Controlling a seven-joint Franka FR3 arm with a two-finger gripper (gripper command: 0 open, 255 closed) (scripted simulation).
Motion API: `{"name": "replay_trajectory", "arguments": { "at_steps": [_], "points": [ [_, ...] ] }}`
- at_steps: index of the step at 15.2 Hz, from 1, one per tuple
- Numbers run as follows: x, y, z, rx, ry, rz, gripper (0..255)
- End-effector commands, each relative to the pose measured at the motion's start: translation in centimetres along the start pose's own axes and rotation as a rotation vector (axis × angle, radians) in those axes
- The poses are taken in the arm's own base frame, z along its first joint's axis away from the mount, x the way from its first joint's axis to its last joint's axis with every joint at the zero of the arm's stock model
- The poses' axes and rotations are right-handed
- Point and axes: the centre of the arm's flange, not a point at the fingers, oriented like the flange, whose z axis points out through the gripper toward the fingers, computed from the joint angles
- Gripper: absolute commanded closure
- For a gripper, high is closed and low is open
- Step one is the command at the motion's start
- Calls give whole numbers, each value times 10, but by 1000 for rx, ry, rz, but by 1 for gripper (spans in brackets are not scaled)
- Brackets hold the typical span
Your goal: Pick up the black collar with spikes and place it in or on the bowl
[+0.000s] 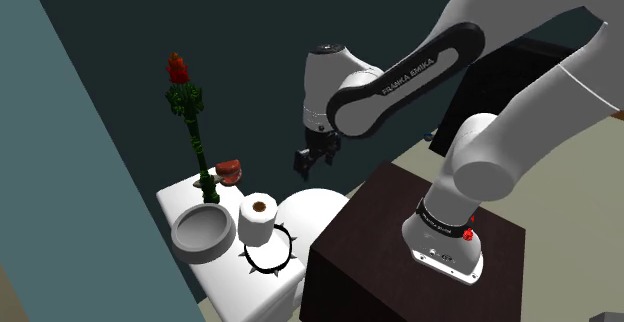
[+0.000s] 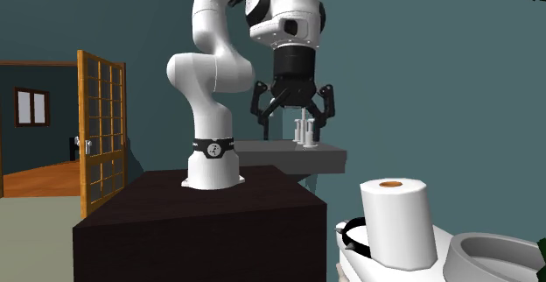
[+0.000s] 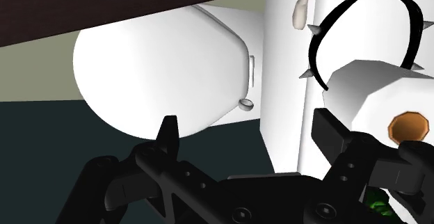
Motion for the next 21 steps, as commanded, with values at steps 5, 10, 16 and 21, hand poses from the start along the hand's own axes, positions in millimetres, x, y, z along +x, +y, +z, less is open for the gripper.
{"name": "replay_trajectory", "arguments": {
  "at_steps": [5,10,16,21],
  "points": [
    [-2,-47,63,18,-5,16,0],
    [-2,-85,115,31,-11,29,0],
    [-3,-108,158,39,-15,37,0],
    [-3,-110,187,39,-15,37,0]
  ]
}}
